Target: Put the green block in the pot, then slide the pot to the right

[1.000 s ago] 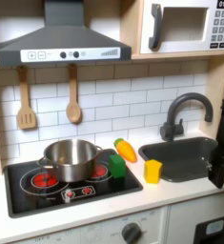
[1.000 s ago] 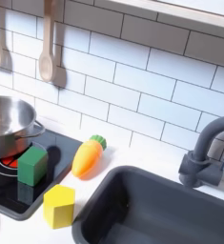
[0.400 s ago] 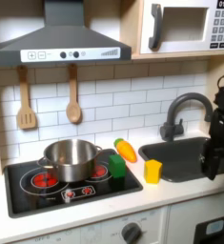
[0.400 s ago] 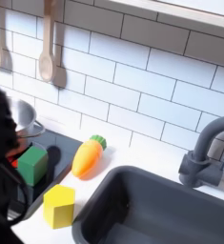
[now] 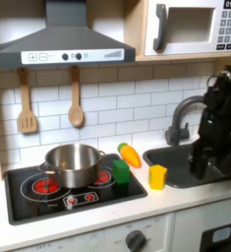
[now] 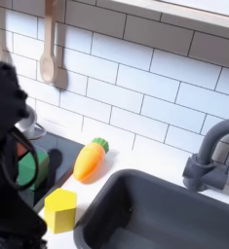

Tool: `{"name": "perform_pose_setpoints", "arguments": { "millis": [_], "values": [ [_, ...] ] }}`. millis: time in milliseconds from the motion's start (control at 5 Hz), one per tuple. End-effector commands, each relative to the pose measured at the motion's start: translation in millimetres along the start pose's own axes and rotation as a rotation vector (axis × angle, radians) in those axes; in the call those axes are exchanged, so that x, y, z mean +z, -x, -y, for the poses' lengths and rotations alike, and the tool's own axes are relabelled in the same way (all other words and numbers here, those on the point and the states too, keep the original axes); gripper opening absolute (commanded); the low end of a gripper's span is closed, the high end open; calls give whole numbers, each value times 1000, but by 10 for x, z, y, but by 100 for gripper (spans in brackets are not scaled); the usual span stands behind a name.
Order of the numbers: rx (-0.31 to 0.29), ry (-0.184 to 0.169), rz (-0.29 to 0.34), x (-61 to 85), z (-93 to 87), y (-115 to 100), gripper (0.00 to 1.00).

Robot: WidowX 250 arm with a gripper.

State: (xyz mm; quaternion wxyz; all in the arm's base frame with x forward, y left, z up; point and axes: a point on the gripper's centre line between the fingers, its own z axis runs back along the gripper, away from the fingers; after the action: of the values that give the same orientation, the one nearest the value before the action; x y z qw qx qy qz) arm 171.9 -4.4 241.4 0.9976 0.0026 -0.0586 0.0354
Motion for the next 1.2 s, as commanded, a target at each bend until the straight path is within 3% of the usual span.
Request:
{"name": "perform_pose_setpoints", "arguments": {
  "millis": [0,1000],
  "values": [
    [10,-9,24,-73,-132,-337,100],
    [98,-31,65,-153,-474,-1032,100]
  ]
}}
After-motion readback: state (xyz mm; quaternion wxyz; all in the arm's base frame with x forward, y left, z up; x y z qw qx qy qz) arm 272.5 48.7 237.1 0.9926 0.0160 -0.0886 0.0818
